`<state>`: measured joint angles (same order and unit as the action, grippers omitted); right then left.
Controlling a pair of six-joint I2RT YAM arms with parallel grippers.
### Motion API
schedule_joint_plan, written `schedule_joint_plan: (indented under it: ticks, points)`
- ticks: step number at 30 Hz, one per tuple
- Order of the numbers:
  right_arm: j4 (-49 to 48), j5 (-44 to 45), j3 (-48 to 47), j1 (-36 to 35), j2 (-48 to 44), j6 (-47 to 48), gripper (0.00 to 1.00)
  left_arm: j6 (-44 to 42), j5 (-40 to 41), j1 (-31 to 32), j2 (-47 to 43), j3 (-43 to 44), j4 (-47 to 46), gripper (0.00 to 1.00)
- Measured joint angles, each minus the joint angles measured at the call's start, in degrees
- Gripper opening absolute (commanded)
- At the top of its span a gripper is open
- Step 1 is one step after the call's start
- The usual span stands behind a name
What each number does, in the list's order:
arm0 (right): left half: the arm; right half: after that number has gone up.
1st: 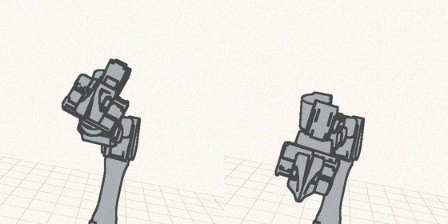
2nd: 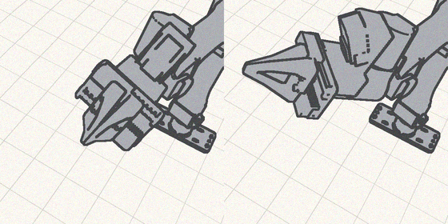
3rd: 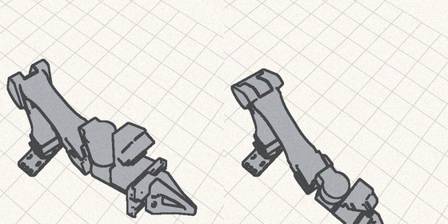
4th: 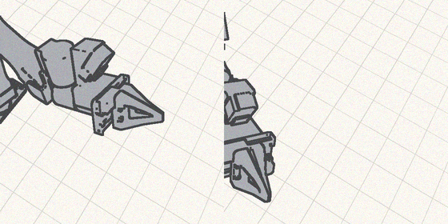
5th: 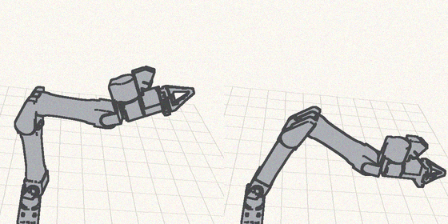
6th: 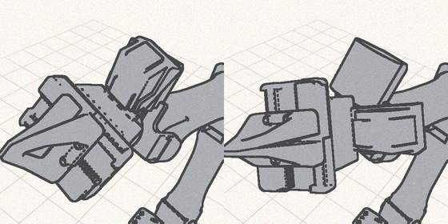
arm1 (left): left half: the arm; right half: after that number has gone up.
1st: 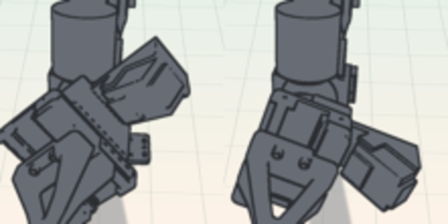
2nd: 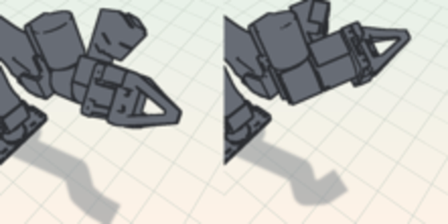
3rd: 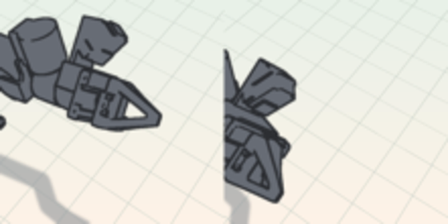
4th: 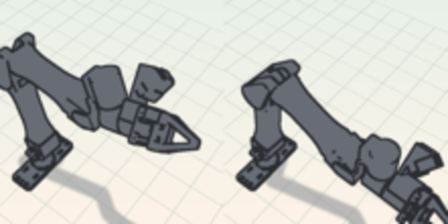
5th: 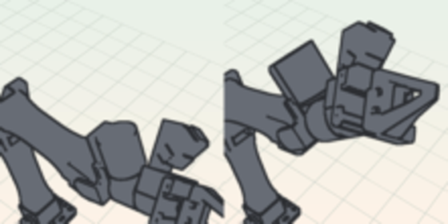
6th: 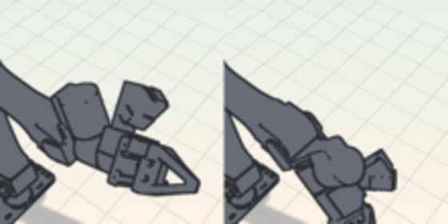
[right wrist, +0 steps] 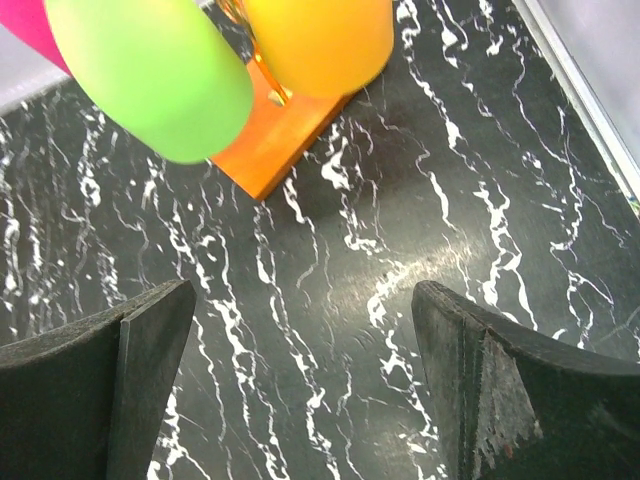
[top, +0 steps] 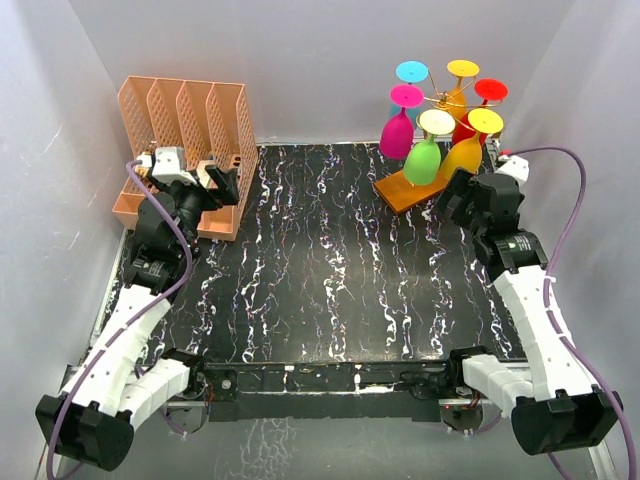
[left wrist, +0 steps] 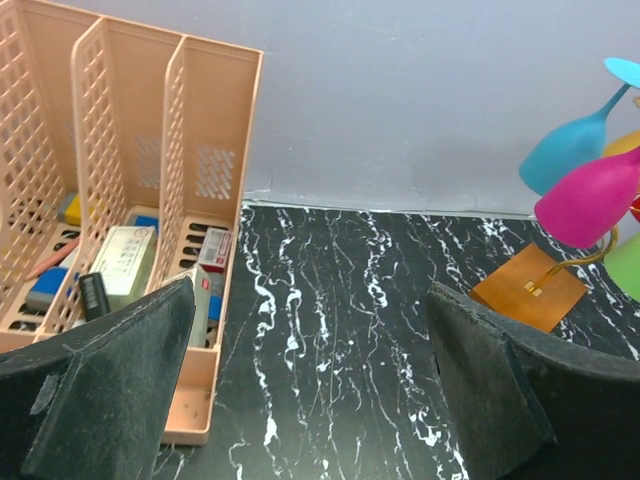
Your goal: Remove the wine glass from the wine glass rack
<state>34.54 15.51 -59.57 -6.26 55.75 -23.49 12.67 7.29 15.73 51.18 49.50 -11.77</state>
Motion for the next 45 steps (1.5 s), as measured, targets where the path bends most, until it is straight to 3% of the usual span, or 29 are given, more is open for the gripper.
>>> schedule_joint_plan:
  ticks: [10,18,27,45]
  points:
    - [-0.1,-0.9,-13.6,0.9,6.1,-7.1,0.98,-2.1,-1.3,2.7,2.7,-0.4,-6.3,0.97]
    - [-0.9,-3.4,-24.0,1.1,11.8,-15.3,0.88,-5.2,-1.3,5.4,1.6,-3.0,-8.7,0.97]
    - [-4.8,-4.8,-24.9,1.1,17.7,-24.8,0.81,-7.7,-0.5,6.5,1.6,-4.7,-10.3,0.97]
    - [-8.0,-0.4,-26.3,1.1,20.9,-28.0,0.68,-8.7,-0.1,6.8,1.6,-5.4,-12.2,0.97]
